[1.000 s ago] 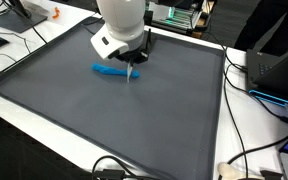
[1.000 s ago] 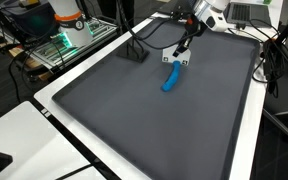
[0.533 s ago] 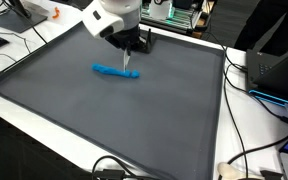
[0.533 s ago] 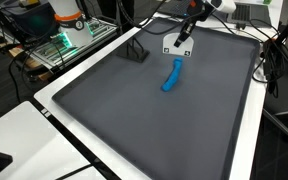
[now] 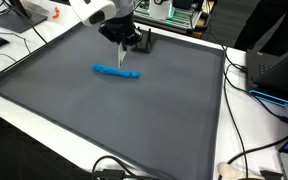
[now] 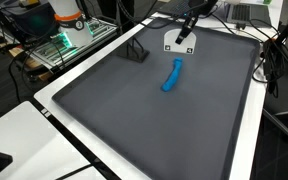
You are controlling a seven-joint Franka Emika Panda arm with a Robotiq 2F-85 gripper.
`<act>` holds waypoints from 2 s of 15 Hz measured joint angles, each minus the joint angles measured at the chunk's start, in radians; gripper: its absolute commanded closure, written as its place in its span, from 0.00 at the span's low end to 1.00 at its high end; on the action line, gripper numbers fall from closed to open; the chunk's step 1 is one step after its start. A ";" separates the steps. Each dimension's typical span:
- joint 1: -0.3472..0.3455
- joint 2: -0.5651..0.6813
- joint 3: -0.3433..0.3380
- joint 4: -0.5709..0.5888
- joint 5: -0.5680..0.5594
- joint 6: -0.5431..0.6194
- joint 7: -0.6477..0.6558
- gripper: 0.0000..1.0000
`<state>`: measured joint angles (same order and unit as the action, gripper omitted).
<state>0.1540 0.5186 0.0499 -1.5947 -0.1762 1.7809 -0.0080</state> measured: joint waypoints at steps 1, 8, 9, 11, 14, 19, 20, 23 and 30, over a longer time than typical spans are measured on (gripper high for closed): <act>0.000 0.004 -0.001 0.000 -0.001 0.003 0.000 0.99; 0.000 0.057 -0.001 0.027 -0.003 0.040 0.000 0.99; 0.001 0.065 -0.001 0.030 -0.004 0.046 0.000 0.99; 0.002 0.082 -0.001 0.037 -0.004 0.050 0.000 0.99; 0.004 0.102 -0.001 0.048 -0.004 0.051 -0.002 0.99; 0.004 0.117 -0.001 0.051 -0.026 0.069 -0.002 0.99; 0.004 0.118 -0.001 0.051 -0.032 0.072 -0.002 0.99; 0.004 0.122 -0.001 0.051 -0.038 0.081 -0.002 0.99; 0.004 0.135 -0.001 0.051 -0.038 0.103 -0.002 0.99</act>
<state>0.1583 0.6533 0.0486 -1.5435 -0.2141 1.8843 -0.0098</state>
